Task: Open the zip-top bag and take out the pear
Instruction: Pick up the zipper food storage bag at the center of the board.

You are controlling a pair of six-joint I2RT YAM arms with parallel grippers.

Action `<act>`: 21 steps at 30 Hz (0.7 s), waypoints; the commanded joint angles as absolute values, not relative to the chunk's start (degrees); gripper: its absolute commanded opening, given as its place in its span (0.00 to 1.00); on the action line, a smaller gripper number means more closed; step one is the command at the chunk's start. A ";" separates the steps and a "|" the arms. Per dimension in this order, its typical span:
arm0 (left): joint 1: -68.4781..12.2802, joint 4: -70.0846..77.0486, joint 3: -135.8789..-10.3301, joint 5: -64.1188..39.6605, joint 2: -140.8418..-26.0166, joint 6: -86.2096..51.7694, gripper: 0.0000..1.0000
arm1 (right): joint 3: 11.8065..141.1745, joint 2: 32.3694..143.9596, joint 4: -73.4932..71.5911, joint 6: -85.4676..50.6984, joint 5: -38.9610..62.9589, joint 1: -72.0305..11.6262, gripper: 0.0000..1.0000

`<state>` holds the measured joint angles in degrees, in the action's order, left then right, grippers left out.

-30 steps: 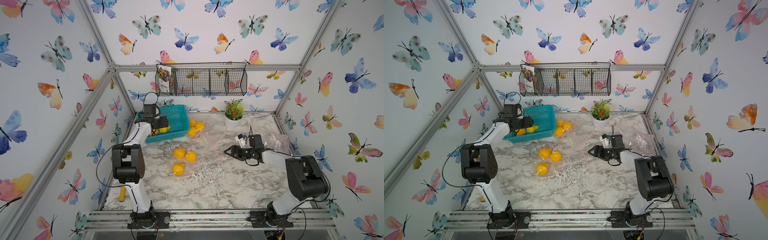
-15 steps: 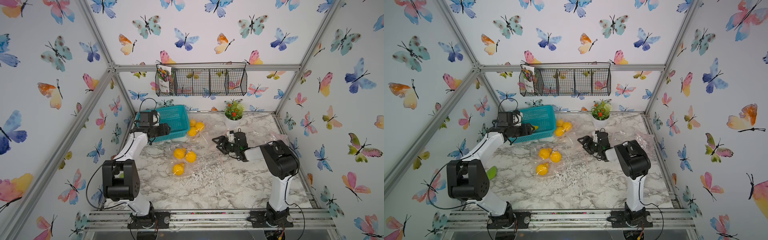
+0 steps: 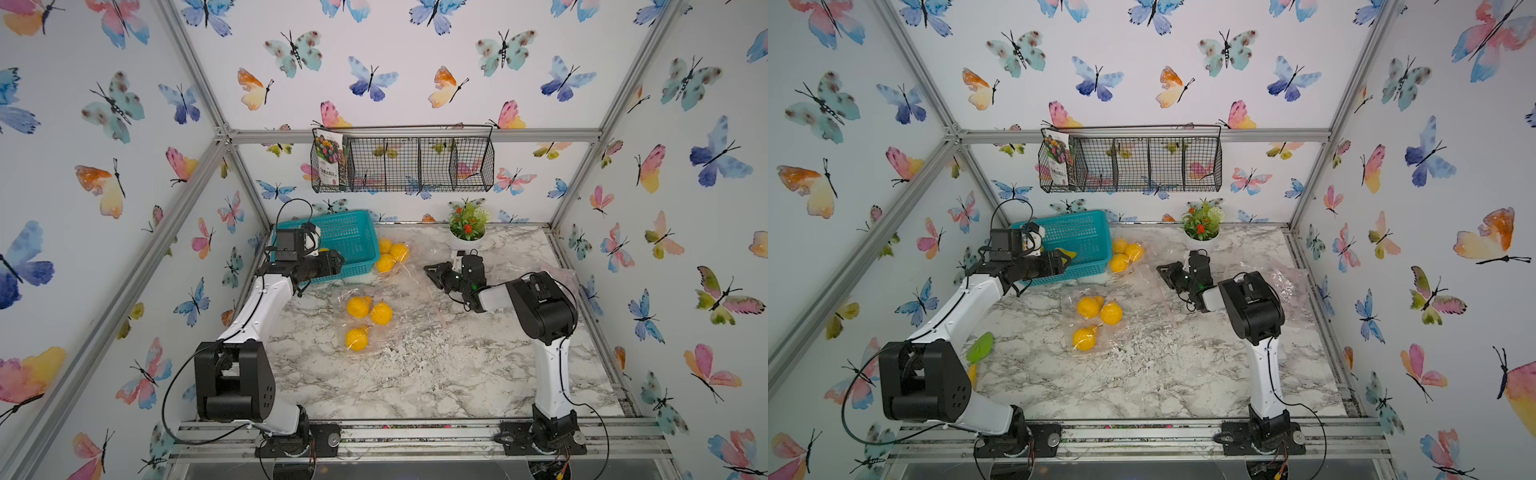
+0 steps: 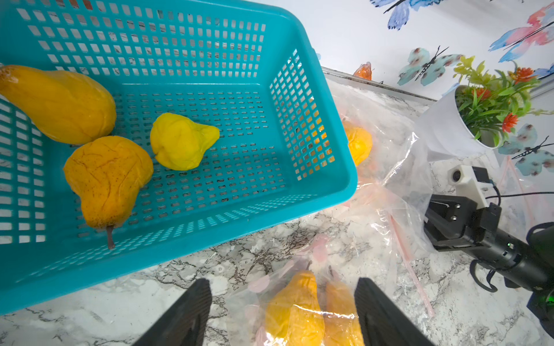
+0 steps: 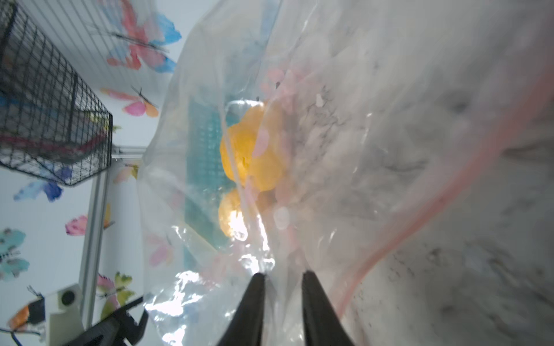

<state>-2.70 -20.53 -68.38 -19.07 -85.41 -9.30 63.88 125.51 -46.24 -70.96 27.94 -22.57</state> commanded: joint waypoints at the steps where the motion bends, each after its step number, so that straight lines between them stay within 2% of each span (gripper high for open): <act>1: -4.54 -20.83 -68.14 -20.71 -81.57 -7.65 0.76 | 64.96 124.99 -45.84 -70.16 27.59 -22.59 0.07; 3: -5.83 -20.83 -67.86 -21.12 -80.24 -6.13 0.75 | 64.43 123.04 -44.96 -69.65 27.99 -22.82 0.03; 15: -18.90 -14.72 -65.30 -21.27 -70.02 2.99 0.74 | 56.94 96.26 -30.32 -61.19 28.00 -26.00 0.03; 21: -24.99 -11.82 -64.95 -24.60 -67.08 6.78 0.81 | 58.78 84.04 -19.19 -56.66 25.97 -26.70 0.03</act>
<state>-22.79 -15.05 -65.23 -21.15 -68.90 3.18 57.71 87.13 -26.48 -60.25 27.38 -26.50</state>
